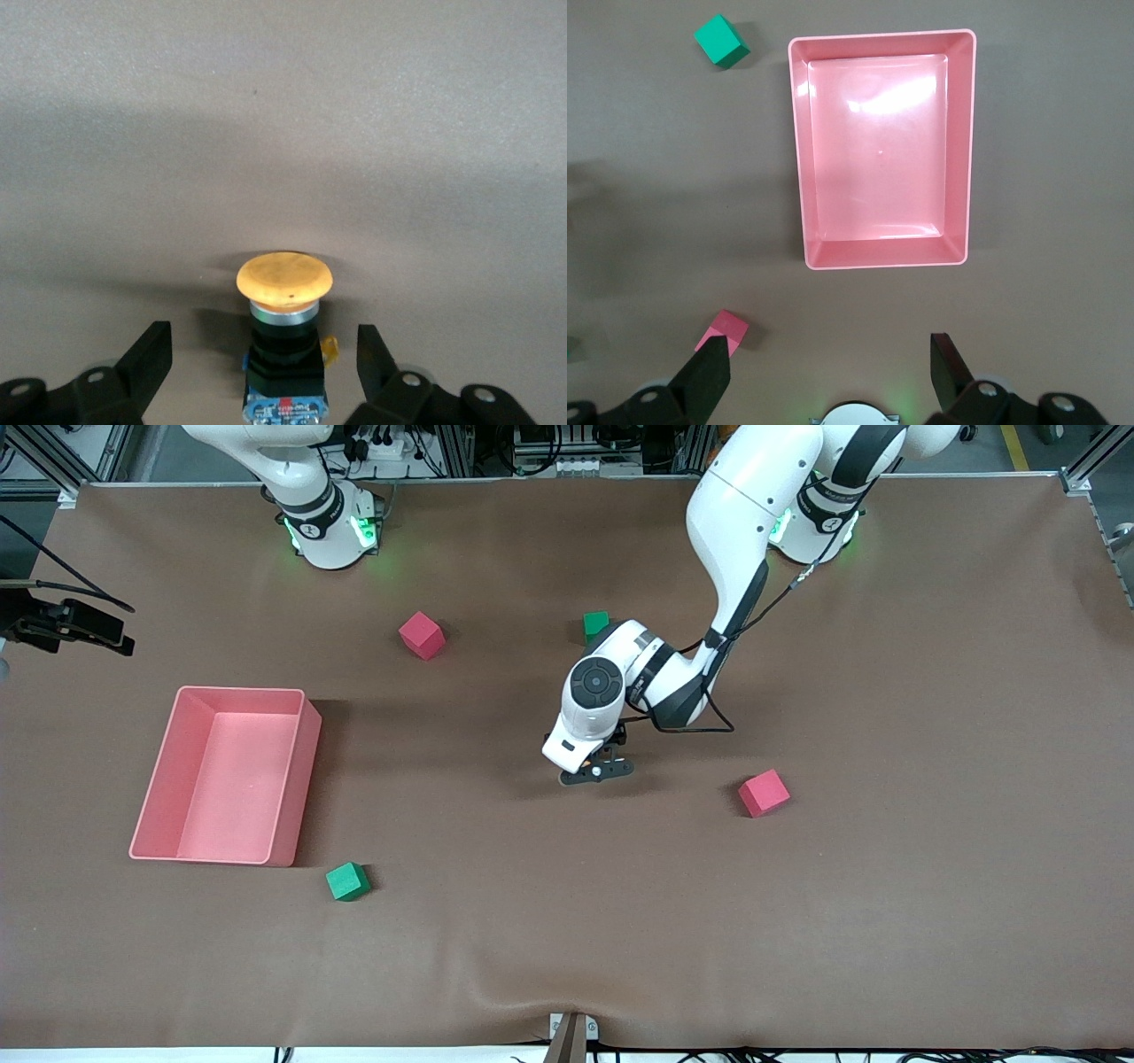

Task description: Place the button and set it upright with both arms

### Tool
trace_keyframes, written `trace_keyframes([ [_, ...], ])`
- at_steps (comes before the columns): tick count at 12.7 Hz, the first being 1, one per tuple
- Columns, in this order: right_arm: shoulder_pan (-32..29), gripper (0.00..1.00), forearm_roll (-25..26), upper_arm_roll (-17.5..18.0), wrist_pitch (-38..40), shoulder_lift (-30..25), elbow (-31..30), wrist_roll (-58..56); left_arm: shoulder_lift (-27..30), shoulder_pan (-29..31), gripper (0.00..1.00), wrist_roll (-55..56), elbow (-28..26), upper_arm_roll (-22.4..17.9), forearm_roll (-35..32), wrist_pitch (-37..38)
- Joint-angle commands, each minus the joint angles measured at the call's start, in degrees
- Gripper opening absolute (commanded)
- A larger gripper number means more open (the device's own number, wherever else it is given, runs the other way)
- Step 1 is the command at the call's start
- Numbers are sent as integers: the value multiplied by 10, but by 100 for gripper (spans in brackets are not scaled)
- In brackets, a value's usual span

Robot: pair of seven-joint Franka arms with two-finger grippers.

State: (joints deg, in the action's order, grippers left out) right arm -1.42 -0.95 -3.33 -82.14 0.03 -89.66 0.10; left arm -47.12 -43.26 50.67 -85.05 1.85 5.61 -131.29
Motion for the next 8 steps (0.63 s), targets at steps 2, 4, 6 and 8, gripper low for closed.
trace_keyframes([
  [2,4,100,0,-6,5,-6,4,11,3,-2,91,1,-1,2,-5,3],
  [4,5,100,2,-5,3,-4,3,11,5,-2,86,2,-3,3,-4,3],
  [6,7,100,1,-4,1,-3,3,11,3,-2,79,1,-2,3,-5,5],
  [8,10,100,0,-4,0,-3,3,12,0,-2,74,0,-1,3,-5,5],
])
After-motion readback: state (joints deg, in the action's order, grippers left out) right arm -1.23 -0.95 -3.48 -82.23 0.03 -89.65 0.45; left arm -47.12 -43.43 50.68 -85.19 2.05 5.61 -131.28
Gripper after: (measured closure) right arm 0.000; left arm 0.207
